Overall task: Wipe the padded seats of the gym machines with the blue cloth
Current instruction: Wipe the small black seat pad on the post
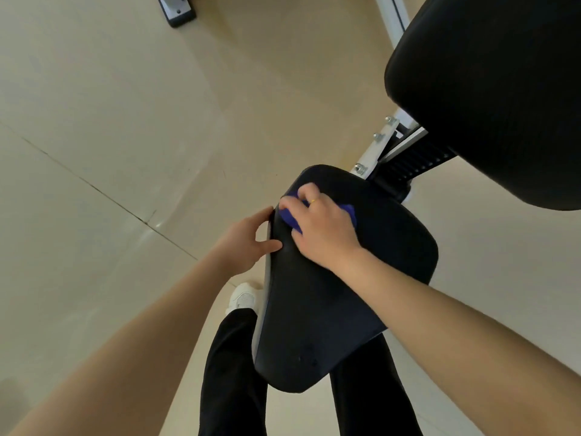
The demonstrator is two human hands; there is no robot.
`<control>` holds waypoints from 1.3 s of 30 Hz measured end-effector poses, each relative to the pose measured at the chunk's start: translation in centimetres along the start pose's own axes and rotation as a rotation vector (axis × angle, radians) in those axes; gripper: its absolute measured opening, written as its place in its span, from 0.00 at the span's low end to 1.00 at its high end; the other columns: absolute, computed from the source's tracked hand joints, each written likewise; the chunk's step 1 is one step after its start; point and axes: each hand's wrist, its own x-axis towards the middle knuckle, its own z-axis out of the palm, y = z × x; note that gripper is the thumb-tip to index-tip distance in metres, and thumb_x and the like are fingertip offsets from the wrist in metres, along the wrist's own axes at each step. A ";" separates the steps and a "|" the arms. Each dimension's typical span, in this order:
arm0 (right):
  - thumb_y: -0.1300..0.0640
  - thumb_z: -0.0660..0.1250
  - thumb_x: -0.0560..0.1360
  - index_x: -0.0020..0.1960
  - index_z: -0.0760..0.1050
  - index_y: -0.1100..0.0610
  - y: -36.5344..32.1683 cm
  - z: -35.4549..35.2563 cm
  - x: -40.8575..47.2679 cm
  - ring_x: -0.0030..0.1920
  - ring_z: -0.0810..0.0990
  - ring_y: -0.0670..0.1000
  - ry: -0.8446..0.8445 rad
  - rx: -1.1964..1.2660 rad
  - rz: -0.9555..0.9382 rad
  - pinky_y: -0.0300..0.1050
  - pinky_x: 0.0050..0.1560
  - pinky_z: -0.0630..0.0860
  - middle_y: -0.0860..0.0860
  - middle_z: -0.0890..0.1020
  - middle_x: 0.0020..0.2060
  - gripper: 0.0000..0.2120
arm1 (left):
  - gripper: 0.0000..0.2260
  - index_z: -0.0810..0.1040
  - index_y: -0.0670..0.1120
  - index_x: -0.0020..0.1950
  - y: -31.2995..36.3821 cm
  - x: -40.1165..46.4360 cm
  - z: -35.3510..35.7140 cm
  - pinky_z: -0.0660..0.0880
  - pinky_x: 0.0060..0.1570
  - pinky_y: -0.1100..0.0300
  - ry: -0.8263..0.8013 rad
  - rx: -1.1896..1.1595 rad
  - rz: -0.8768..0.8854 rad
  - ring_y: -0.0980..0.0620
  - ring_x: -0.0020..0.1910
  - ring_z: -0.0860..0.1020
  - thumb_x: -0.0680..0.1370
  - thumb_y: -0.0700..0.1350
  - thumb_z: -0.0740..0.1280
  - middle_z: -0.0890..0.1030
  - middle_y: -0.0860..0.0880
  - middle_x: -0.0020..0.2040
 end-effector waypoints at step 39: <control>0.62 0.67 0.68 0.56 0.75 0.51 2.0 0.4 -6.1 0.40 0.77 0.58 -0.017 -0.019 -0.099 0.52 0.35 0.77 0.57 0.76 0.51 0.16 | 0.27 0.56 0.44 0.75 4.0 -1.8 3.4 0.58 0.69 0.52 0.240 0.229 -0.076 0.43 0.73 0.57 0.76 0.35 0.58 0.59 0.45 0.75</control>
